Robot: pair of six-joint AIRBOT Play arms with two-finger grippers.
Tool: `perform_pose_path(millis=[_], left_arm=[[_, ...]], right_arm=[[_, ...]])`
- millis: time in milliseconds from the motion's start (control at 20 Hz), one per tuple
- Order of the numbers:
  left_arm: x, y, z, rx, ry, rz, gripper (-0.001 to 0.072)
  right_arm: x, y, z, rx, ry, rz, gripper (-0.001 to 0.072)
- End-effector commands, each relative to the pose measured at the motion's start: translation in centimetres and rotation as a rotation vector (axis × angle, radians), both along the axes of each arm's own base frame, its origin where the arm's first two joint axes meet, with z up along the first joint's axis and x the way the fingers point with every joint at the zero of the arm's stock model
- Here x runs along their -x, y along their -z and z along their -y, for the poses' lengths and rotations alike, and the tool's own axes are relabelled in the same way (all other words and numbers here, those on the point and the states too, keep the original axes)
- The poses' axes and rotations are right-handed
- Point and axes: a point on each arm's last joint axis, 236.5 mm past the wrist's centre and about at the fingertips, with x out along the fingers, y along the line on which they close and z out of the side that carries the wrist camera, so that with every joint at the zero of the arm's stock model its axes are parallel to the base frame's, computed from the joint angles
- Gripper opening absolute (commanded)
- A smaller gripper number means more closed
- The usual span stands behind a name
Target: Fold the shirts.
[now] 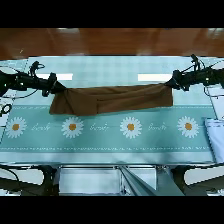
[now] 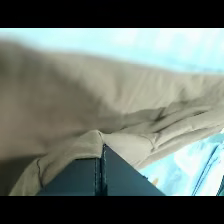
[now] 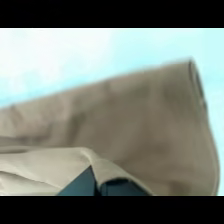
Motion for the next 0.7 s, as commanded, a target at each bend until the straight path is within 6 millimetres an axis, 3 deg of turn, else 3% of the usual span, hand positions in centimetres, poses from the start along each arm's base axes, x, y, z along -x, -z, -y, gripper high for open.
perform_pose_path(millis=[0,200,550,600,650], left_arm=[[-2.7,-0.5,-0.4,0.003,0.005,0.038,0.0016],[-4.0,-0.3,-0.7,0.000,0.002,0.050,0.0016],[-3.4,2.7,0.4,0.019,0.029,-0.018,0.0023],[-2.9,3.1,1.0,0.029,0.049,-0.040,0.0168],[-2.2,3.2,1.5,0.043,0.074,-0.062,0.0431]], right_arm=[[-1.8,0.1,0.5,-0.003,0.008,0.011,0.0035],[-1.8,1.1,1.2,-0.003,0.021,-0.006,0.0035],[-1.5,3.8,1.2,-0.001,0.017,-0.056,0.0048],[-1.6,3.9,1.3,0.002,0.020,-0.057,0.0221],[-1.5,3.8,1.2,0.002,0.016,-0.057,0.0428]])
